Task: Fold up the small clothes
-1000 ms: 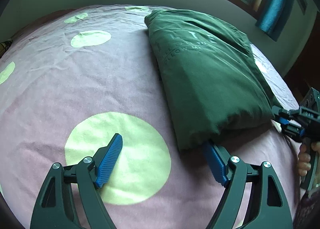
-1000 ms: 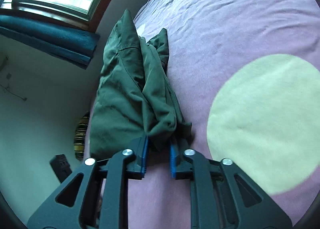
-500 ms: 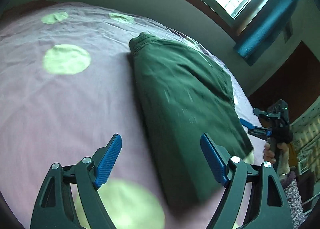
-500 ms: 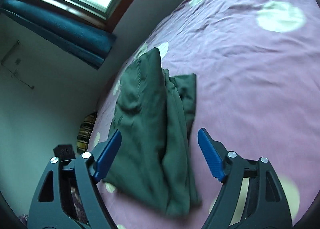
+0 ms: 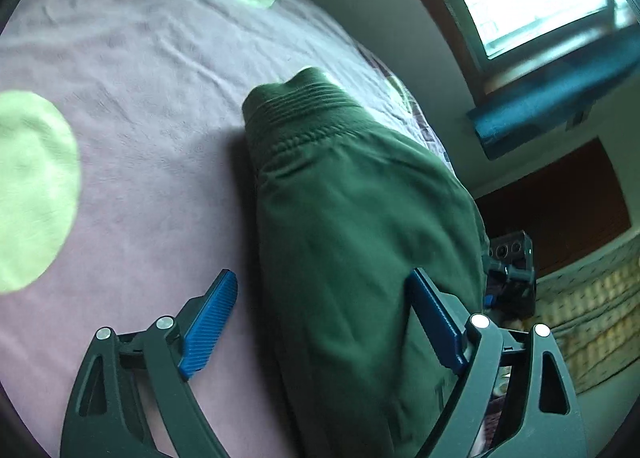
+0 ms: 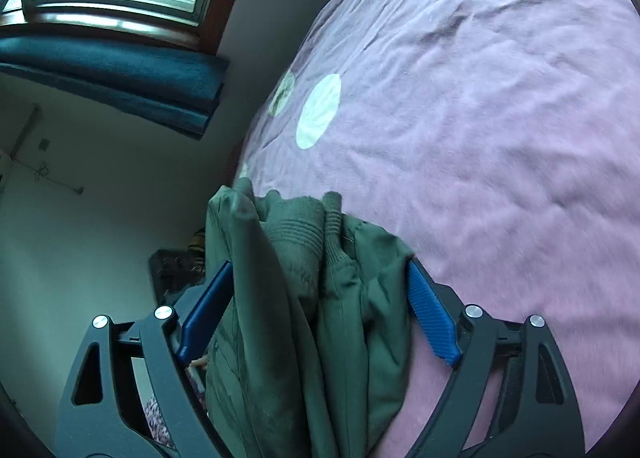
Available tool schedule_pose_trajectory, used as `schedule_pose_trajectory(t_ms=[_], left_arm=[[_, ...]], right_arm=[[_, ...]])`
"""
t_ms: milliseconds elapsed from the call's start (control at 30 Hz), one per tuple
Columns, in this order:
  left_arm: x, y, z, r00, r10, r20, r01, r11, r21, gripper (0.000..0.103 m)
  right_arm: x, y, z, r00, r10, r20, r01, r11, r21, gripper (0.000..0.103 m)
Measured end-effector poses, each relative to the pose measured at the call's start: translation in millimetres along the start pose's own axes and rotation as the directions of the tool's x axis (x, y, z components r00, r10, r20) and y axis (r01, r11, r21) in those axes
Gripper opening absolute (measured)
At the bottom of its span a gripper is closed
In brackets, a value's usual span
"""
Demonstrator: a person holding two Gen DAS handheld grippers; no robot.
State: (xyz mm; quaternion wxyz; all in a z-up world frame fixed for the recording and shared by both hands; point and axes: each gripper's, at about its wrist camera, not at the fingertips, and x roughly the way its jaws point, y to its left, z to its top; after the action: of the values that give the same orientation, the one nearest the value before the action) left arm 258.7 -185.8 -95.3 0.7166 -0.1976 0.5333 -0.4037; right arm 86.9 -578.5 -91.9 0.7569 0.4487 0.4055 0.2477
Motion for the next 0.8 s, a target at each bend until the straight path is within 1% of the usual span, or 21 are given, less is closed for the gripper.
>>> schedule_pose_trajectory(t_ms=[33, 67, 100, 133, 167, 200, 233, 267, 367, 500, 700, 800], left_arm=[[1, 0, 2, 1.000, 0.000, -0.004, 0.000, 1.000, -0.001, 0.086], [3, -2, 5, 1.000, 0.007, -0.005, -0.007, 1.000, 0.009, 0.086], [5, -4, 8, 1.000, 0.029, -0.009, -0.029, 0.999, 0.026, 0.086], [7, -7, 9, 0.998, 0.055, -0.012, -0.054, 0.998, 0.036, 0.082], [7, -8, 9, 0.998, 0.069, -0.012, -0.068, 0.997, 0.042, 0.075], [9, -10, 10, 0.996, 0.090, -0.014, -0.089, 0.994, 0.056, 0.072], [11, -11, 10, 0.995, 0.103, -0.016, -0.102, 0.992, 0.069, 0.065], [12, -12, 10, 0.994, 0.108, -0.020, -0.106, 0.992, 0.075, 0.061], [15, -10, 8, 0.990, 0.140, -0.022, -0.138, 0.987, 0.088, 0.057], [19, 0, 14, 0.993, 0.109, -0.036, -0.108, 0.993, 0.041, 0.054], [21, 3, 20, 0.995, 0.082, -0.051, -0.081, 0.996, 0.021, 0.053], [18, 1, 19, 0.996, 0.070, -0.051, -0.068, 0.997, 0.037, 0.054]], right_arm=[[1, 0, 1, 1.000, -0.010, -0.013, 0.010, 1.000, -0.007, 0.078], [5, 0, 2, 0.999, -0.025, -0.028, 0.025, 1.000, -0.011, 0.065], [8, 0, 3, 0.999, -0.032, -0.037, 0.032, 0.999, -0.007, 0.059], [12, -3, 3, 0.999, -0.033, -0.042, 0.034, 0.999, 0.010, 0.049], [13, -7, 3, 0.999, -0.025, -0.044, 0.026, 0.999, 0.024, 0.038], [14, -10, 3, 0.999, -0.019, -0.038, 0.021, 0.999, 0.033, 0.034], [14, -14, 2, 0.999, -0.013, -0.034, 0.015, 0.999, 0.047, 0.026], [13, -18, 0, 1.000, -0.002, -0.030, 0.004, 0.998, 0.066, 0.022], [13, -27, -2, 0.999, 0.026, -0.022, -0.024, 0.995, 0.095, 0.016], [7, -35, -6, 0.998, 0.064, -0.010, -0.062, 0.990, 0.130, 0.014], [-2, -39, -11, 0.997, 0.079, 0.007, -0.079, 0.988, 0.132, 0.013], [-8, -39, -15, 0.996, 0.090, 0.014, -0.091, 0.986, 0.143, 0.014]])
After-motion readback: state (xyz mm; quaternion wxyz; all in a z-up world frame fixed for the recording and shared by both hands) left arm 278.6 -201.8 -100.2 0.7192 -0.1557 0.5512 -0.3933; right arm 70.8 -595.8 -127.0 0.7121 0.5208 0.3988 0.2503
